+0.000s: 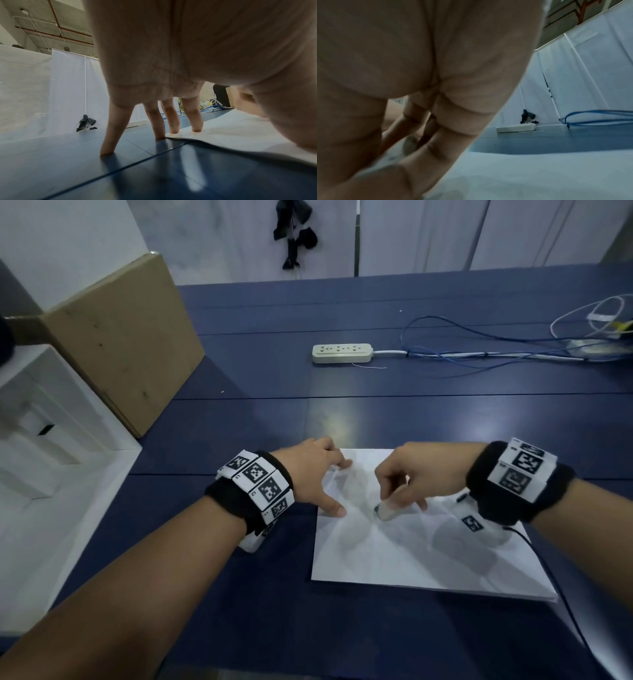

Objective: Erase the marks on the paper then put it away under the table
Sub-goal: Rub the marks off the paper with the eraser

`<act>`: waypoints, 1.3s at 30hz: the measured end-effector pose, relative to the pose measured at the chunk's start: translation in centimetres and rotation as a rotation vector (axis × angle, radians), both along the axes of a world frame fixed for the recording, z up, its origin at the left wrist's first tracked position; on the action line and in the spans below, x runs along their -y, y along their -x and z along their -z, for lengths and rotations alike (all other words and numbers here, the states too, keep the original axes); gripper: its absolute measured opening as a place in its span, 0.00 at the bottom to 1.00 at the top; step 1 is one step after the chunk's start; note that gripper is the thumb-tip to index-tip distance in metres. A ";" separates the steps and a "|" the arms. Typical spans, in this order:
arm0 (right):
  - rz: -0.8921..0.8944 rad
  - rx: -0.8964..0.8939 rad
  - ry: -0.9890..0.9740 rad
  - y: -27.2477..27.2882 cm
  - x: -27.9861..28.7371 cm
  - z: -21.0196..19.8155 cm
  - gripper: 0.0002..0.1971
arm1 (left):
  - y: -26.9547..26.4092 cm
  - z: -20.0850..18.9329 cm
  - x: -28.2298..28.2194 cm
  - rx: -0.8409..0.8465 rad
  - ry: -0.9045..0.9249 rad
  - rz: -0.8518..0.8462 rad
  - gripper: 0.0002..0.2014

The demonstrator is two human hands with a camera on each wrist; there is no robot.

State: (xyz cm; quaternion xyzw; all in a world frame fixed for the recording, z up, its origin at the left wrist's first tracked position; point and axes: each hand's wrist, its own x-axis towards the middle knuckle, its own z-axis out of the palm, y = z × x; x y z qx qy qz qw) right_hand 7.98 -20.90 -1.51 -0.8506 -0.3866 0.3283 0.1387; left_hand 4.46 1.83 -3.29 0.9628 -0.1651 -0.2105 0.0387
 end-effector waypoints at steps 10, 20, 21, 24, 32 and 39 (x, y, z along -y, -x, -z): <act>0.045 0.053 0.012 -0.6 0.1 -0.5 0.13 | 0.1 -0.1 0.0 0.005 0.016 0.004 0.47; 0.216 0.222 -0.103 -3.0 0.3 0.4 0.14 | 0.1 0.0 -0.1 0.001 0.022 0.000 0.47; 0.149 0.143 -0.064 -2.0 0.4 0.1 0.13 | 0.1 0.1 -0.1 -0.001 0.024 -0.002 0.47; 0.015 -0.021 0.003 0.1 0.3 0.0 0.12 | -0.1 0.1 -0.1 -0.005 0.022 0.004 0.48; 0.206 0.228 -0.093 -2.3 0.7 0.3 0.14 | -0.4 0.5 -0.3 -0.007 0.031 0.029 0.48; 0.127 0.218 -0.033 -1.9 0.0 0.5 0.14 | -0.4 0.5 -0.3 -0.009 0.026 0.022 0.48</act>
